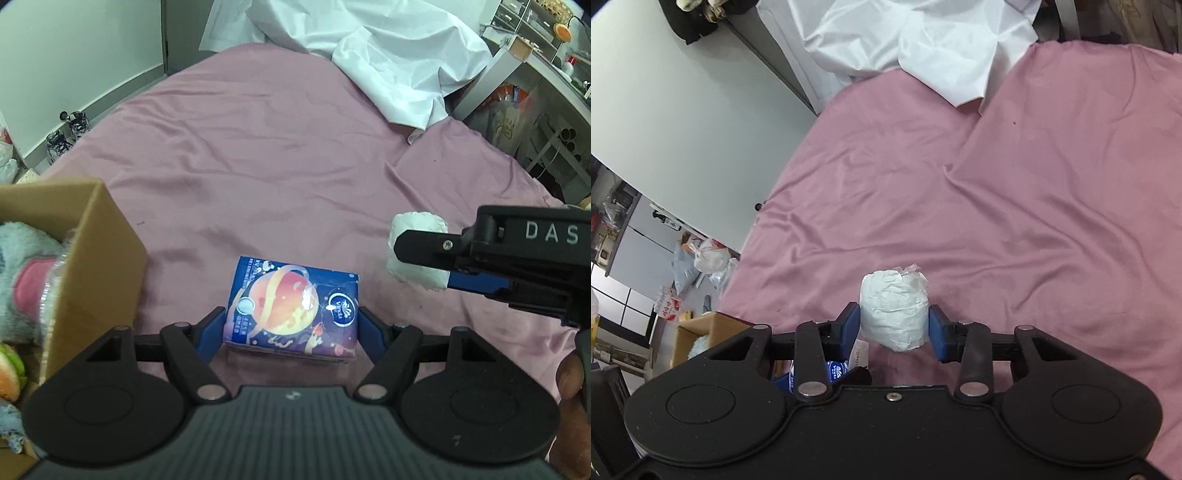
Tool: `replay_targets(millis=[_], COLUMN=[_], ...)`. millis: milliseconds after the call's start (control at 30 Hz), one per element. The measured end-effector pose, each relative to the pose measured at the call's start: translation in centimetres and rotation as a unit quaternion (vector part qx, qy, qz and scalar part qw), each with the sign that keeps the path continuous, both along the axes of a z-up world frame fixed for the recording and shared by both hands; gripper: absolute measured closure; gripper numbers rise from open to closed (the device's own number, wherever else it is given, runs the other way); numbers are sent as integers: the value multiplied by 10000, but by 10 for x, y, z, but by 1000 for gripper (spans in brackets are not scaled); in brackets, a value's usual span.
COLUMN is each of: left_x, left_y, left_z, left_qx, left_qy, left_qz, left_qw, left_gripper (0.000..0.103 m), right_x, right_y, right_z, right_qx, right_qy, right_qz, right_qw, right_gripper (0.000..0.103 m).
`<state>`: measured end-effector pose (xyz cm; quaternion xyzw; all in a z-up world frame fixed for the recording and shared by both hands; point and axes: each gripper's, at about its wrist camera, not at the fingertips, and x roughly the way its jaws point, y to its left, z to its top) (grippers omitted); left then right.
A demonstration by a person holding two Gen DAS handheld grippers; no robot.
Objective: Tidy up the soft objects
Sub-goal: 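Close the left tool on the blue tissue box while the right tool grasps the white bundle, then lift and carry the tissue box and white bundle over the cardboard box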
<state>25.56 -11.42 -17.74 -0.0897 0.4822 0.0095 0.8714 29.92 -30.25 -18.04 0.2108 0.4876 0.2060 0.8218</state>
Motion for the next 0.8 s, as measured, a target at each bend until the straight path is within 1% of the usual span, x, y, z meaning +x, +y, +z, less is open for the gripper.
replay_targets(millis=[267,433,667,800], left_x=[-17,-28,-43,-52], left_y=[6,14,23,27], left_z=[33,49,69,77], left_qx=[-9,34,63,89], left_qy=[-191,-291,-415,-467], left_qz=[26,96,182,212], left_qw=[9998,9995,9990,9986], left_gripper=[30,30,30,30], right_x=[-17,-31,-52,-60], right_y=[-5,-10,-11,-9], right_z=[27,43,59,64], right_qx=[94,127,-13,-43], right_qy=[-329,-547,-794,-850], right_qz=[-49,-83,-126,-113], right_qw=[9994,9984,9968,9963], right_gripper=[64,64,64,64])
